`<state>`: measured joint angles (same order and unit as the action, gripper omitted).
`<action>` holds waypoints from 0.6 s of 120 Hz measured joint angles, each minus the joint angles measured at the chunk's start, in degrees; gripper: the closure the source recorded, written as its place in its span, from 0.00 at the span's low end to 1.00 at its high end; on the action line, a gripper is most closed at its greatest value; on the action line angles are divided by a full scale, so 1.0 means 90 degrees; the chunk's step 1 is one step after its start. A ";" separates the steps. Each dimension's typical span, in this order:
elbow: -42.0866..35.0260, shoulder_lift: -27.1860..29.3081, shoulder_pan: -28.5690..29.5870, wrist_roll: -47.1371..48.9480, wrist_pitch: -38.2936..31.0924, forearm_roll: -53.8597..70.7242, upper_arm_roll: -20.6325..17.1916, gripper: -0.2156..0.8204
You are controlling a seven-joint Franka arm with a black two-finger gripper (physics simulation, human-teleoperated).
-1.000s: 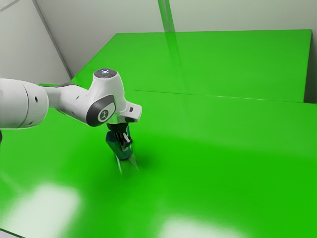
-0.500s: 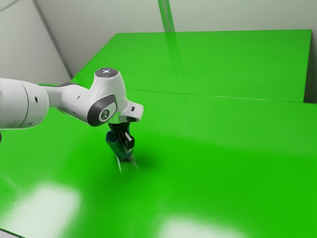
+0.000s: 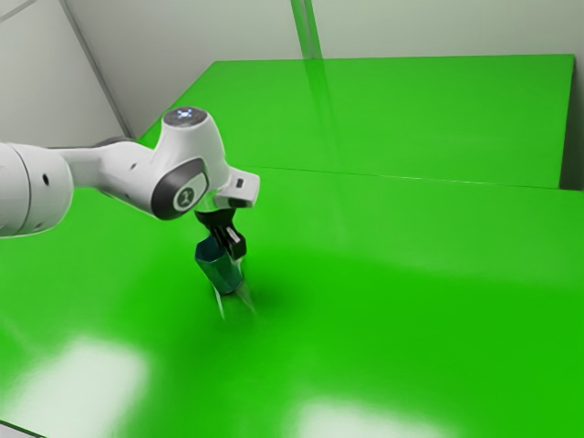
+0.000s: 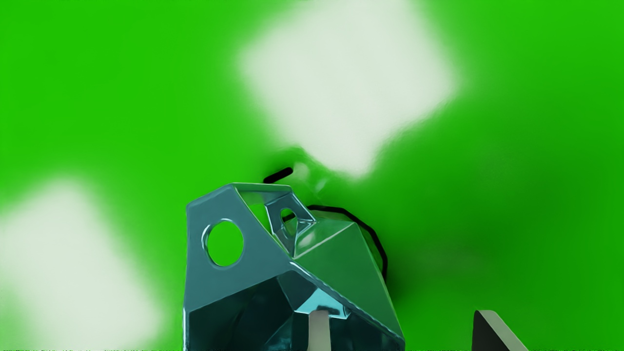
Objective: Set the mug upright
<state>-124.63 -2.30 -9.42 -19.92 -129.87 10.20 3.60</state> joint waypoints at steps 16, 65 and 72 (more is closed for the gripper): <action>0.0149 0.0174 0.0001 0.0006 0.0095 -0.0022 0.0000 0.54; 0.3498 -0.0807 0.0185 0.0239 0.2338 -0.0956 0.0104 0.29; 0.3621 -0.0835 0.0196 0.0324 0.2647 -0.1028 0.0114 0.27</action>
<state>-92.04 -9.82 -7.65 -17.00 -106.05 0.94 4.63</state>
